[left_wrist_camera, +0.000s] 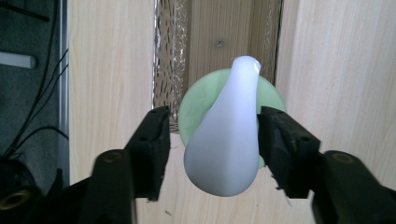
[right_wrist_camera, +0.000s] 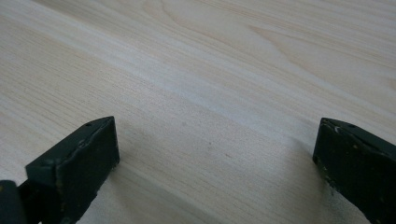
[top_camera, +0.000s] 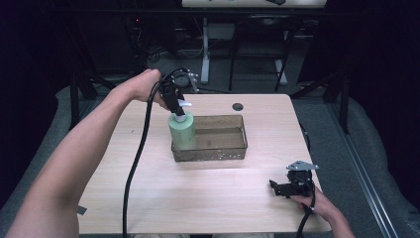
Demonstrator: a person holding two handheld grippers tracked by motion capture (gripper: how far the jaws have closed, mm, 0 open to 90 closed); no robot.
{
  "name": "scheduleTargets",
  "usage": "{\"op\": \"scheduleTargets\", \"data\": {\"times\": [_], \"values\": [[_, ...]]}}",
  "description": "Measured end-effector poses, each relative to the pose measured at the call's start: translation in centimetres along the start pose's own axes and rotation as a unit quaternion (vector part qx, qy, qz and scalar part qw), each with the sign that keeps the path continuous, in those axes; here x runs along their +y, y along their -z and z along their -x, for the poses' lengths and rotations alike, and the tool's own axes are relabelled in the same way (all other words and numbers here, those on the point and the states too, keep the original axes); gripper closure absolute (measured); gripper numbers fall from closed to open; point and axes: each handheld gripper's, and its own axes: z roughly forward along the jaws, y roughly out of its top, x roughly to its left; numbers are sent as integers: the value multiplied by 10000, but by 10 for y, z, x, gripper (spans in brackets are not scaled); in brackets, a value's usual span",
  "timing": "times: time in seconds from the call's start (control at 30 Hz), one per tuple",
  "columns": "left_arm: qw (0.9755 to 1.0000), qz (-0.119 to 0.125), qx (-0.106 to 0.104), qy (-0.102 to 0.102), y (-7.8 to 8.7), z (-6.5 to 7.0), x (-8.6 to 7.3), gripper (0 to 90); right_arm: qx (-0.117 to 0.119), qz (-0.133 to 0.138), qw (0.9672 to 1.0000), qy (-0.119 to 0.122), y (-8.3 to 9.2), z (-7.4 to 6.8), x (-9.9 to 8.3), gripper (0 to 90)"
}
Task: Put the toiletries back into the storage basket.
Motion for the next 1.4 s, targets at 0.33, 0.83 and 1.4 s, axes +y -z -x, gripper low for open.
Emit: {"op": "scheduleTargets", "data": {"times": [0.33,0.83,1.4], "values": [[9992,353,165,126,15,6,-5,161,-2,-6,10000,-3,0,0,0,0],[9940,865,555,379,36,30,-33,0,-7,-24,10000,9,0,0,0,0],[9780,1522,912,1099,23,79,-92,0,-6,-4,10000,-9,0,0,0,0]]}}
